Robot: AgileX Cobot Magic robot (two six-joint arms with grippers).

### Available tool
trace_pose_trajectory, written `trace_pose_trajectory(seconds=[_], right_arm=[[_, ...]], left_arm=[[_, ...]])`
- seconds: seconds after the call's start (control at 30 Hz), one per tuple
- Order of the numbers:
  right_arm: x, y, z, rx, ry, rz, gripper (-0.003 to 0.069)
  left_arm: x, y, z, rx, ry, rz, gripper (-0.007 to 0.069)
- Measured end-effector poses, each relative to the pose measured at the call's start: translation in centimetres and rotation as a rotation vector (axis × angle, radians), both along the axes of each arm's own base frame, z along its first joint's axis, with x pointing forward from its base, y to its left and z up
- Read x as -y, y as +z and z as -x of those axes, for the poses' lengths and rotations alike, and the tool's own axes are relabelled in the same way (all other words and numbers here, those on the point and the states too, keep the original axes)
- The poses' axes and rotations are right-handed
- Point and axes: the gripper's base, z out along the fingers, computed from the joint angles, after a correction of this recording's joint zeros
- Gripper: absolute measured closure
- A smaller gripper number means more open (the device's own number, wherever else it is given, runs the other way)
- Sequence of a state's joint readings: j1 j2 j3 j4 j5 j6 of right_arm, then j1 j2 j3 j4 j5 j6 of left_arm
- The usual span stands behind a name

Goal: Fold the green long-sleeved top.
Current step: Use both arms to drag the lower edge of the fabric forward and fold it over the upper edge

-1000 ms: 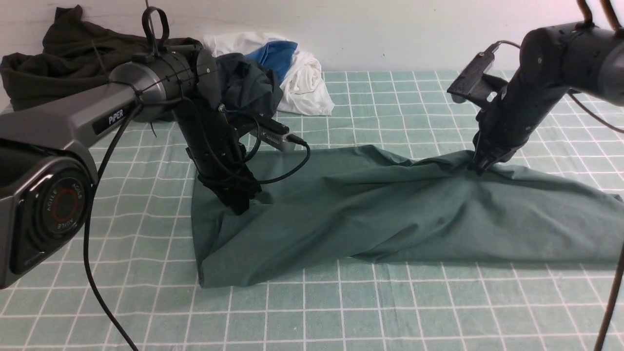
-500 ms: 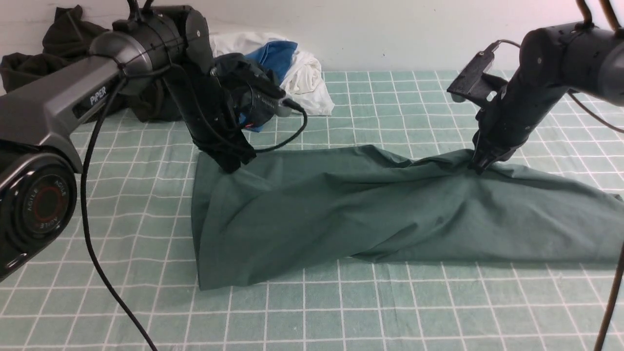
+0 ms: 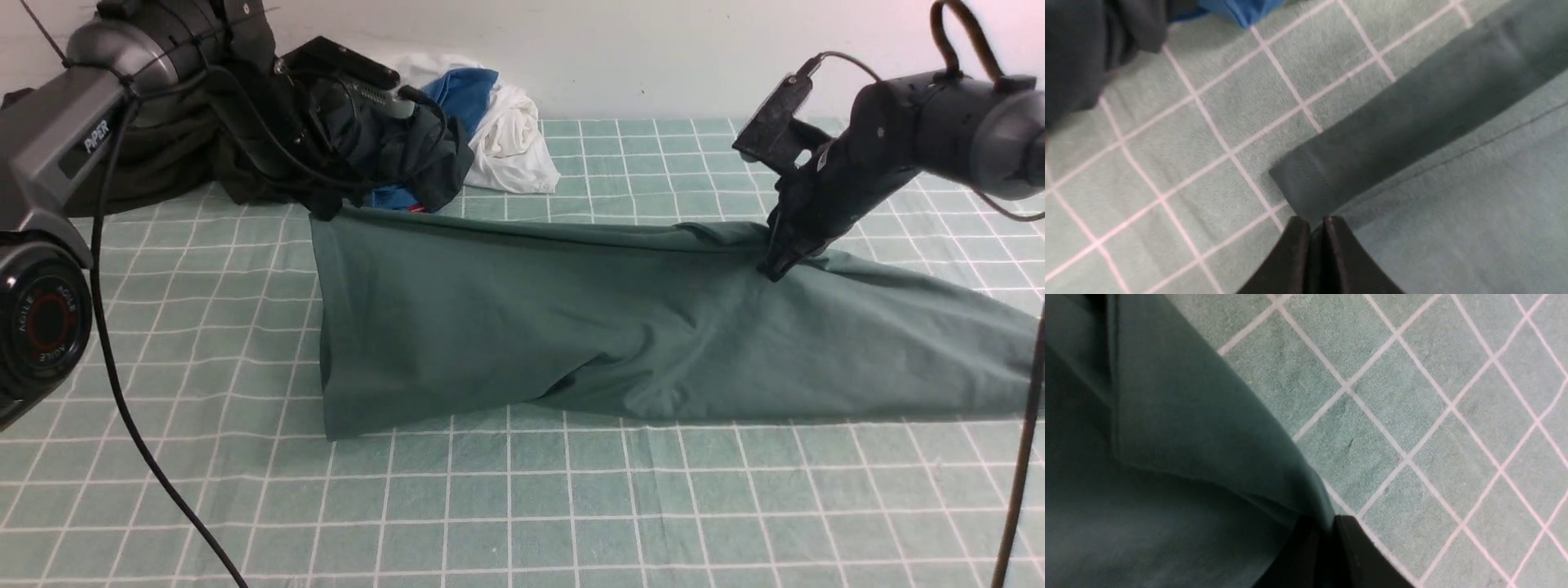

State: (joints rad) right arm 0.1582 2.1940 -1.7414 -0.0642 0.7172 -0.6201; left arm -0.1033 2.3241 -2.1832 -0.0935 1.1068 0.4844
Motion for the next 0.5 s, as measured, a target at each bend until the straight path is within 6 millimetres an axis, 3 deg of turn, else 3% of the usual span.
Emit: trace_pose_trajectory(seconds=[0.17, 0.3, 0.33, 0.43, 0.5], right_arm=[[-0.1, -0.4, -0.7, 0.065, -0.037, -0.042, 0.054], [0.2, 0.4, -1.0, 0.114, -0.14, -0.125, 0.0402], [0.2, 0.4, -1.0, 0.112, -0.146, -0.129, 0.0402], [0.5, 3.0, 0.0, 0.09, -0.23, -0.177, 0.0309], [0.6, 4.8, 0.9, 0.078, -0.254, -0.186, 0.029]], left_arm=[[-0.3, -2.1, -1.0, 0.014, 0.013, -0.001, 0.0604], [-0.5, -2.1, -1.4, 0.053, 0.019, -0.003, 0.054], [-0.5, -2.1, -1.4, 0.053, 0.02, -0.002, 0.0534], [-0.5, -0.2, -1.0, 0.039, 0.049, 0.011, 0.0422], [-0.2, 2.2, -0.3, 0.037, 0.055, 0.021, 0.0373]])
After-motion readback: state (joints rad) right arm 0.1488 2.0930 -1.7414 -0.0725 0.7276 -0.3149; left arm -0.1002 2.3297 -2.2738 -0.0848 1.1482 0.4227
